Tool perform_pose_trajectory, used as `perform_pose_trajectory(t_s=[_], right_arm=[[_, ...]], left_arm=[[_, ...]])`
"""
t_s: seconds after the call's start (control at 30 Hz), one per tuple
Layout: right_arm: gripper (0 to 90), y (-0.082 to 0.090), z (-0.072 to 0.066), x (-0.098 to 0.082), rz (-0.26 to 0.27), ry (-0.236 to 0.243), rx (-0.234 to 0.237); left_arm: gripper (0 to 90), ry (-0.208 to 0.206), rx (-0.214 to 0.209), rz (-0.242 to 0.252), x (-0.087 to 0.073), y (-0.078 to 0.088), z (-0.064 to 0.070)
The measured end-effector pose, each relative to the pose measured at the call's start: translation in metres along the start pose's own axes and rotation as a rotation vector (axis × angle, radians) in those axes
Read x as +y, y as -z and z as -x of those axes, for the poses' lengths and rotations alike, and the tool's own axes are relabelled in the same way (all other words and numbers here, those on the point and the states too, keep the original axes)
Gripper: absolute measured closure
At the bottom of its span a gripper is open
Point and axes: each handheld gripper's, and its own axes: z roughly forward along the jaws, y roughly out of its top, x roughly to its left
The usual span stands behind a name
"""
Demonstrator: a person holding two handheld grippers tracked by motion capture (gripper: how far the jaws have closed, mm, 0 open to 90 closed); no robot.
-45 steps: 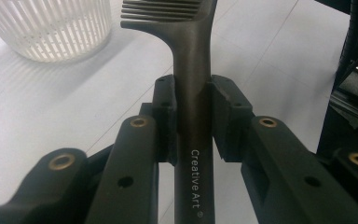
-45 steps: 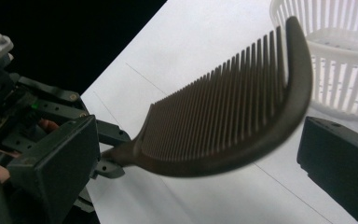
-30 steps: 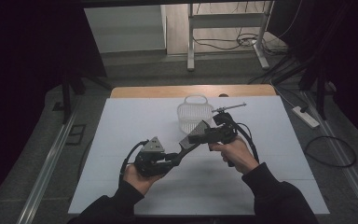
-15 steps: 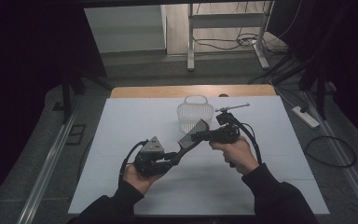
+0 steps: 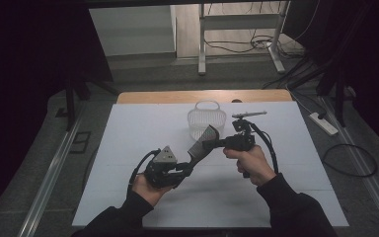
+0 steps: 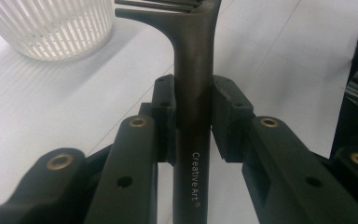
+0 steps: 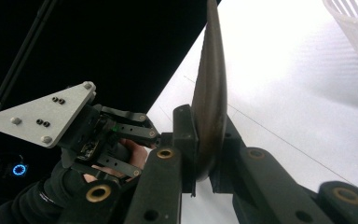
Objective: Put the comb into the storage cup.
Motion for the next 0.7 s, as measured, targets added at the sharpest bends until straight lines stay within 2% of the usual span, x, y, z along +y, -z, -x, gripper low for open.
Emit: perform_pose_trajectory(t_s=[0.07, 0.23, 0.7], right_arm=[[83.5, 0.0000, -0.0002, -0.0002, 0.001, 0.002, 0.002], [83.5, 0.0007, -0.0022, -0.0004, 0.011, 0.017, -0.007], [83.4, 0.0073, -0.0038, 0.0006, 0.040, 0.050, -0.046]], left_arm=[[70.0, -0.001, 0.001, -0.003, 0.0002, -0.0005, 0.0000], [61.1, 0.003, 0.011, -0.005, 0.0003, -0.0012, -0.0001], [28.9, 0.046, 0.001, 0.000, -0.0020, 0.0003, -0.0067]])
